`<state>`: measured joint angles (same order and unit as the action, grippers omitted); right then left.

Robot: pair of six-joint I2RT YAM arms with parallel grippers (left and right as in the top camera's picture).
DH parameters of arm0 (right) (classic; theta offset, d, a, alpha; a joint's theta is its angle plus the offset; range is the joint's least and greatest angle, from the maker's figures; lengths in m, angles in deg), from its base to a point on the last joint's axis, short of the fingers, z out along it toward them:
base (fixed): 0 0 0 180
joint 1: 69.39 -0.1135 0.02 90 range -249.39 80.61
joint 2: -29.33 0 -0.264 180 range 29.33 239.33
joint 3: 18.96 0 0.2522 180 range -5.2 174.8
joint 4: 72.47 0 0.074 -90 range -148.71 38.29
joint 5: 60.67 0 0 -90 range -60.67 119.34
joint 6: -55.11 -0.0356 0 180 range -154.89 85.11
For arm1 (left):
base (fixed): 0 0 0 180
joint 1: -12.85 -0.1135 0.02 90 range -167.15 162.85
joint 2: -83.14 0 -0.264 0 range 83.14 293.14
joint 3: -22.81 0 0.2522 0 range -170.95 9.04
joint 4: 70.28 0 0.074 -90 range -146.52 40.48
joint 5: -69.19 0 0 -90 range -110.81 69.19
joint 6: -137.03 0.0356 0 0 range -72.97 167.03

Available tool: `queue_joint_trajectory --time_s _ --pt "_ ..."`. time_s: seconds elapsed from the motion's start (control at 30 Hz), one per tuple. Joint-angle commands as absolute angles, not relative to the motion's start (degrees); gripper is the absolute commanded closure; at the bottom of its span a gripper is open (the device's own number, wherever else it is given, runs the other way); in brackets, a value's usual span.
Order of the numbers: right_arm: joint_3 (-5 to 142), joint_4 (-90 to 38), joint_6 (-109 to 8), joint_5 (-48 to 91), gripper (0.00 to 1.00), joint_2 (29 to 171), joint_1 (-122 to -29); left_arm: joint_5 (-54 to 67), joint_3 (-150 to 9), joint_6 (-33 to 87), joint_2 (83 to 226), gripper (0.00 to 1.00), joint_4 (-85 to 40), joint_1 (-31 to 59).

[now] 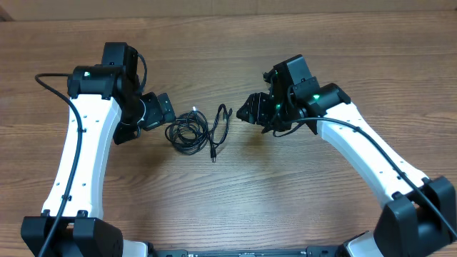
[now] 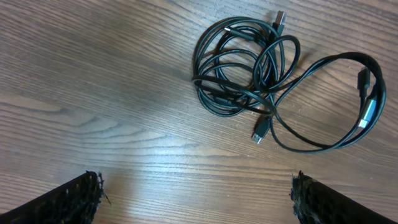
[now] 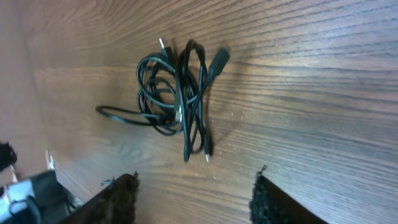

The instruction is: Untangle cables

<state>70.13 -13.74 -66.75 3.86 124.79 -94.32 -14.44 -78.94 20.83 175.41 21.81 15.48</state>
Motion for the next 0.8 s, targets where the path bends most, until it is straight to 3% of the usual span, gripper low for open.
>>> queue_joint_trajectory --time_s 0.0,0.33,0.77 --pt "71.7 -15.3 -66.6 3.1 0.46 127.6 -95.5 -13.7 -78.1 19.6 175.4 0.00 21.1 15.7" --pt "71.7 -20.3 -66.6 8.5 0.60 131.7 -101.3 -13.7 -78.1 19.6 175.4 0.00 20.4 15.7" --pt "71.7 -21.7 -65.7 18.4 0.66 133.2 -103.2 -13.7 -78.1 19.6 175.4 0.00 20.8 15.7"
